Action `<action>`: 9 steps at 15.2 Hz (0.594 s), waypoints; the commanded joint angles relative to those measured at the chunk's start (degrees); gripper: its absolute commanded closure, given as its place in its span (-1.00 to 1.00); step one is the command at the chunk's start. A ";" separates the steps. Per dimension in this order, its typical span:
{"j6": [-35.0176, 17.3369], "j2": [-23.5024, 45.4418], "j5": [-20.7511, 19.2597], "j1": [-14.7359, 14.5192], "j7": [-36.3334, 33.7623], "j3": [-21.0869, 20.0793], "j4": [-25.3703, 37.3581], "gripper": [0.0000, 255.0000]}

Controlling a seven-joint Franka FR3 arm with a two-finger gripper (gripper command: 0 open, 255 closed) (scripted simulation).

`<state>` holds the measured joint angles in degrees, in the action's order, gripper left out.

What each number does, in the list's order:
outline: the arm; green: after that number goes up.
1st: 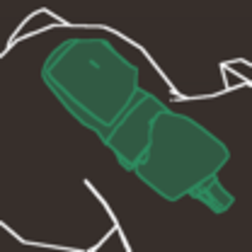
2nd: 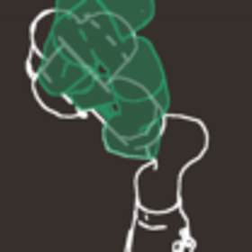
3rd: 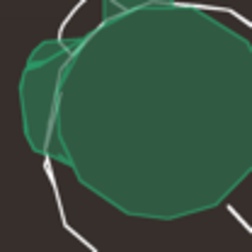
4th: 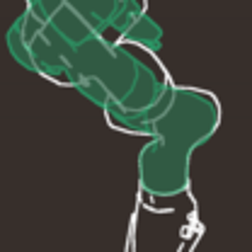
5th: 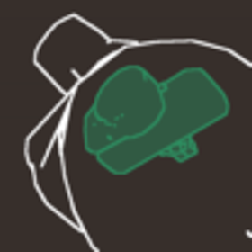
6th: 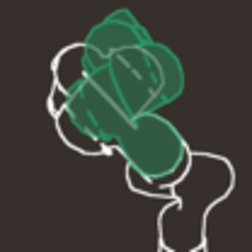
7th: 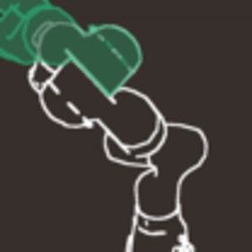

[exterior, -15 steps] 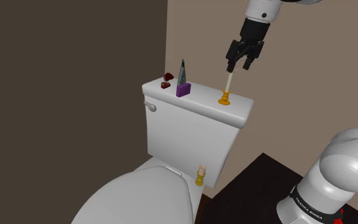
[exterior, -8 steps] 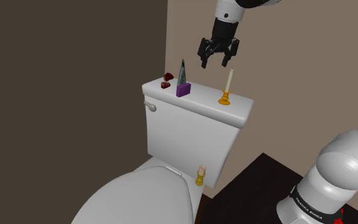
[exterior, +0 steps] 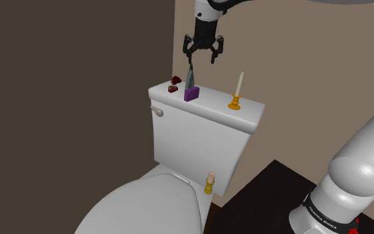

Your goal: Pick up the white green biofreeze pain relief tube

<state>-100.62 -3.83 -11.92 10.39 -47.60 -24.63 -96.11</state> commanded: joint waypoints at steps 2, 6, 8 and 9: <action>3.26 8.63 -5.72 -0.86 -7.68 -1.47 9.96 -1.00; 4.16 13.64 -8.99 -2.20 -11.82 -1.31 14.66 -1.00; 2.49 13.20 -8.84 -1.96 -12.15 -1.23 12.57 -1.00; 1.67 13.01 -8.78 -1.85 -12.32 -1.20 11.56 -1.00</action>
<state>-97.98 9.55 -20.83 8.32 -59.80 -25.92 -83.29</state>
